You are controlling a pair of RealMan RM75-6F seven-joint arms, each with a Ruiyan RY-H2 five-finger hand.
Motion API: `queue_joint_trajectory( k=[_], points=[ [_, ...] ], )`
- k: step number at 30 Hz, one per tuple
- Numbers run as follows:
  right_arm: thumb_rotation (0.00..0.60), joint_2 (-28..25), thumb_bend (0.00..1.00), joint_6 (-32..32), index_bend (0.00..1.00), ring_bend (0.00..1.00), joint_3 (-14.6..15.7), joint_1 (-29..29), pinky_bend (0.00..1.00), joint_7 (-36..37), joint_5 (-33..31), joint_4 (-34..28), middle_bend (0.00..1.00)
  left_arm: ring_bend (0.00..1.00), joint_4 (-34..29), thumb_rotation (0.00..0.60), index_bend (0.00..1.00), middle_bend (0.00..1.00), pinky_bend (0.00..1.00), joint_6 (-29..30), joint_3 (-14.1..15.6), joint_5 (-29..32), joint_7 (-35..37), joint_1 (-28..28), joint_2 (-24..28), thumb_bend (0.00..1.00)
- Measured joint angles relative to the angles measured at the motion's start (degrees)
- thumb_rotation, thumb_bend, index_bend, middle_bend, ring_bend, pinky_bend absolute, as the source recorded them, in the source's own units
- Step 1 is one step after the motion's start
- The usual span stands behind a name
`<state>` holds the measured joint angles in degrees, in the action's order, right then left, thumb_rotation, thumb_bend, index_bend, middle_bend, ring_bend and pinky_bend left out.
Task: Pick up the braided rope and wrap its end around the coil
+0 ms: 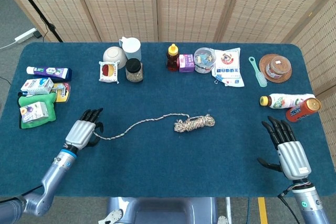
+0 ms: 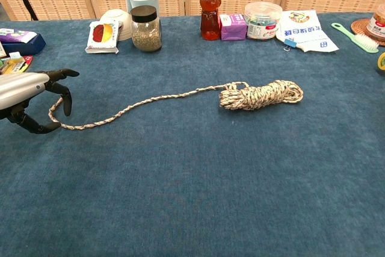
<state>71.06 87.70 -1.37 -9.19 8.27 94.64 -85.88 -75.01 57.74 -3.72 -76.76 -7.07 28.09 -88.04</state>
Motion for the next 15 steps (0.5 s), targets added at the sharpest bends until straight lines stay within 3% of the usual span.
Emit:
queue_joint_trajectory(
  k=[15],
  points=[
    [0.6, -0.1, 0.0, -0.4, 0.0, 0.0, 0.0, 0.0, 0.0, 0.1, -0.1, 0.0, 0.0, 0.0, 1.4, 0.6, 0.52, 0.0, 0.0, -0.2, 0.3, 0.3, 0.5, 0.2, -0.8, 0.35]
  ],
)
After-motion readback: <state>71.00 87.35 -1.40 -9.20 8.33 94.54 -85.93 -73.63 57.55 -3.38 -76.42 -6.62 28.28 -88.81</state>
